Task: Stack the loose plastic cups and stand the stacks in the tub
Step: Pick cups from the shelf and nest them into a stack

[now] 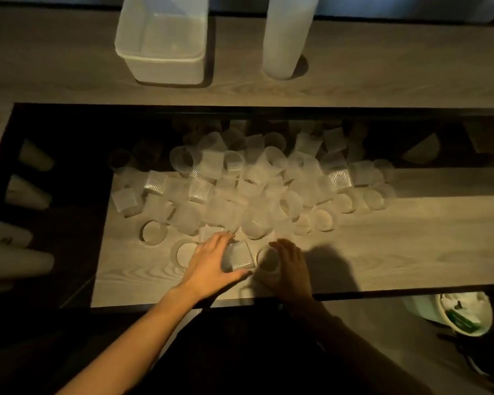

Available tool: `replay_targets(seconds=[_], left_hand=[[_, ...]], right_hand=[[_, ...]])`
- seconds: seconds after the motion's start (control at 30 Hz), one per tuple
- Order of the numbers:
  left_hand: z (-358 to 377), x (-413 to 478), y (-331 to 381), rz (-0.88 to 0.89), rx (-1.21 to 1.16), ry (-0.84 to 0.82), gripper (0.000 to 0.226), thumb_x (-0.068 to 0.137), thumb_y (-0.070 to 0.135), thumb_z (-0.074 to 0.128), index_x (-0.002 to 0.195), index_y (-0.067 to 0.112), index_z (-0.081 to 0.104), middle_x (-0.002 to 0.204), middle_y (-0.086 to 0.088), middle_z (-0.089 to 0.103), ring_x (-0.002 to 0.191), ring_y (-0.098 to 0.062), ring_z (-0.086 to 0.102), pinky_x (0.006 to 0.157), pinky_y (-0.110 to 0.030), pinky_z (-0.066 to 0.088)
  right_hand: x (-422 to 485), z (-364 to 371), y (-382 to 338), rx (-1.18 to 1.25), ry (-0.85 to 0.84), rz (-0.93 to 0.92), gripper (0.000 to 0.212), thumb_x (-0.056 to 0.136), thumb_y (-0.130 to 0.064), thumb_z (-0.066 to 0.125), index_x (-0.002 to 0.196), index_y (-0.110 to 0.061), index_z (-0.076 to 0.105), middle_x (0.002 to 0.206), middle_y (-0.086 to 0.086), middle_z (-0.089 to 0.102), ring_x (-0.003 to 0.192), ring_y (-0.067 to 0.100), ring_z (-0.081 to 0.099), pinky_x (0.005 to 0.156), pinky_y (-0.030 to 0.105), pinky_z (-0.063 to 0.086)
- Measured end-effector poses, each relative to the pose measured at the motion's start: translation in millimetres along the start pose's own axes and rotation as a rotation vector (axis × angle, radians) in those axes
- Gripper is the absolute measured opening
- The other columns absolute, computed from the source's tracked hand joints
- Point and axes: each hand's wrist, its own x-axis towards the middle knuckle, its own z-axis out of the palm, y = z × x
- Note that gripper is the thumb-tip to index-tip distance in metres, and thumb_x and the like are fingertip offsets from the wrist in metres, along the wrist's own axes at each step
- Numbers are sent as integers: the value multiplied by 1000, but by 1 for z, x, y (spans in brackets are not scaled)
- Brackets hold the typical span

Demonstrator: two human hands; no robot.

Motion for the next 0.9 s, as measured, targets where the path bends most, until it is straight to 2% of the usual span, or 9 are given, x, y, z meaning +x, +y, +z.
replay_targets(seconds=[0.1, 0.2, 0.27, 0.33, 0.4, 0.47, 0.57, 0.73, 0.9], left_hand=[[24, 13, 8, 8, 252, -93, 101, 74, 73, 69, 153, 24, 31, 157, -2, 32, 144, -23, 33, 121, -37, 22], [42, 21, 15, -10, 404, -120, 103, 75, 64, 74, 156, 18, 29, 159, -9, 33, 147, -27, 31, 121, -41, 19], [52, 25, 18, -5, 516, -91, 103, 71, 61, 79, 152, 12, 39, 149, -11, 46, 140, -30, 42, 119, -46, 25], [60, 30, 18, -15, 610, -70, 103, 61, 61, 85, 144, 8, 52, 134, -11, 61, 130, -32, 54, 114, -49, 32], [65, 32, 19, -1, 617, -28, 99, 53, 57, 90, 133, 6, 61, 119, -11, 69, 119, -33, 61, 108, -48, 31], [66, 32, 23, -6, 545, 17, 92, 55, 51, 91, 130, 7, 62, 117, -9, 69, 117, -32, 62, 104, -46, 32], [64, 26, 31, -19, 369, 76, 80, 67, 36, 86, 136, 10, 55, 128, -9, 64, 122, -30, 58, 101, -41, 39], [59, 9, 41, -214, -146, 212, 79, 74, 22, 86, 140, 13, 44, 136, -3, 56, 127, -20, 52, 106, -33, 42], [60, -8, 48, -339, -596, 340, 84, 77, 20, 88, 143, 26, 37, 133, 10, 54, 126, 0, 52, 105, -18, 42]], right_hand=[[-3, 5, 14, -84, -73, -37, 82, 70, -50, 79, 137, -21, 42, 141, 6, 44, 129, 24, 44, 109, 36, 40], [-2, 9, 25, -216, -111, -81, 87, 71, -52, 80, 142, -21, 39, 140, 5, 44, 126, 22, 47, 104, 35, 45], [3, 7, 38, -251, -96, -91, 92, 69, -53, 82, 143, -16, 43, 136, 10, 47, 122, 24, 50, 100, 34, 48], [10, 5, 44, -246, -42, -105, 90, 64, -56, 83, 137, -13, 51, 124, 13, 54, 108, 25, 55, 89, 33, 53], [15, 3, 45, -224, -18, -121, 85, 64, -57, 80, 132, -12, 55, 111, 10, 56, 96, 22, 54, 80, 32, 51], [19, -2, 47, -210, -33, -142, 82, 64, -57, 78, 129, -12, 55, 106, 8, 56, 92, 22, 52, 77, 34, 51], [19, -10, 55, -134, -47, -148, 80, 61, -56, 74, 125, -11, 58, 105, 7, 53, 92, 23, 52, 75, 35, 50], [17, -27, 69, 82, -85, -187, 78, 65, -47, 76, 131, -14, 53, 123, 2, 45, 103, 19, 55, 84, 29, 54], [20, -38, 70, -97, -166, -317, 88, 68, -48, 72, 145, -15, 45, 123, 3, 55, 109, 21, 55, 92, 34, 50]])
